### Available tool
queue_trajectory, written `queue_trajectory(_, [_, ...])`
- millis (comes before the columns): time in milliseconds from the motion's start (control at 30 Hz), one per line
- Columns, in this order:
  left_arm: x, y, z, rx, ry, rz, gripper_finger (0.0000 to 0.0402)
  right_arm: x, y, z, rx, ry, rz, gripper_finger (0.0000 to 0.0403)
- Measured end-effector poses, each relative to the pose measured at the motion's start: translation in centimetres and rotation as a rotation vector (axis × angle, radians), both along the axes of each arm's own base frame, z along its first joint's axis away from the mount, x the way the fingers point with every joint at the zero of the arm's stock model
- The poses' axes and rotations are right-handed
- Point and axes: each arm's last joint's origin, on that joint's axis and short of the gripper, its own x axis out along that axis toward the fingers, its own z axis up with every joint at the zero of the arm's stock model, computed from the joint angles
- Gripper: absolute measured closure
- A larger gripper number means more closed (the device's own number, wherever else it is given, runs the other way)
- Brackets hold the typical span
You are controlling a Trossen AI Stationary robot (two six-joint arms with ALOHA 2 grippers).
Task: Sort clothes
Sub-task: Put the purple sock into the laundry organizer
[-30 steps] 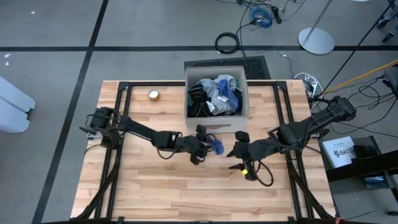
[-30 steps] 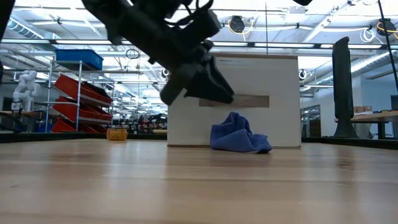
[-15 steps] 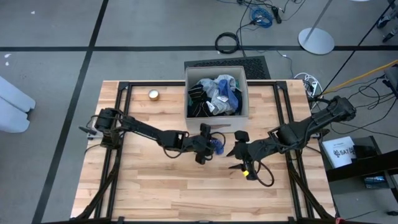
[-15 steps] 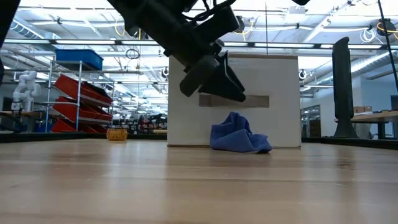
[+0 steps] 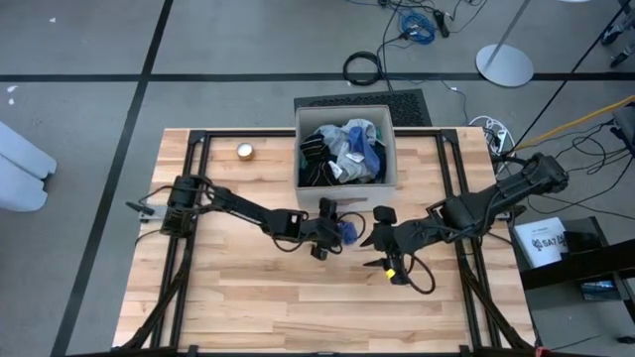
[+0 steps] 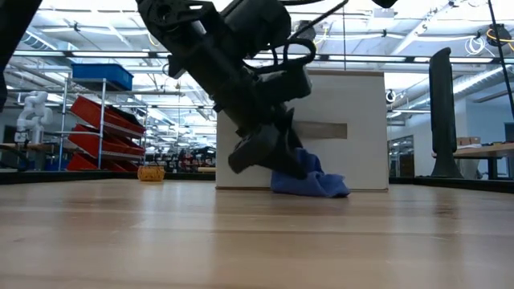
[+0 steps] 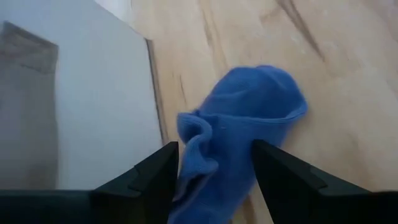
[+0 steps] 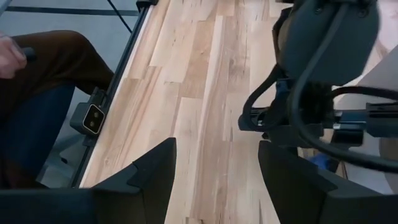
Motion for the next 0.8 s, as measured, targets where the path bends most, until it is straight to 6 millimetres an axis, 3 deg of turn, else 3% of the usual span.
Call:
queue_trajectory(167, [0.0, -0.2, -0.3, -0.009, 0.006, 0.007, 0.0222, 0.0, 0.0, 0.0, 0.000, 0.000, 0.000, 0.0188])
queue_trajectory(400, [-0.2, -0.7, -0.2, 0.079, -0.011, 0.091, 0.0383, 0.0, 0.0, 0.0, 0.006, 0.001, -0.005, 0.0188])
queue_trajectory(600, [-0.3, -3.1, 0.8, 0.125, -0.055, 0.104, 0.0393, 0.0, 0.0, 0.1, 0.010, -0.005, -0.005, 0.0188])
queue_trajectory(800, [-1.2, -5.7, 4.5, 0.136, -0.159, 0.087, 0.0396, 0.1, 0.1, 0.2, 0.023, -0.019, -0.008, 0.0188])
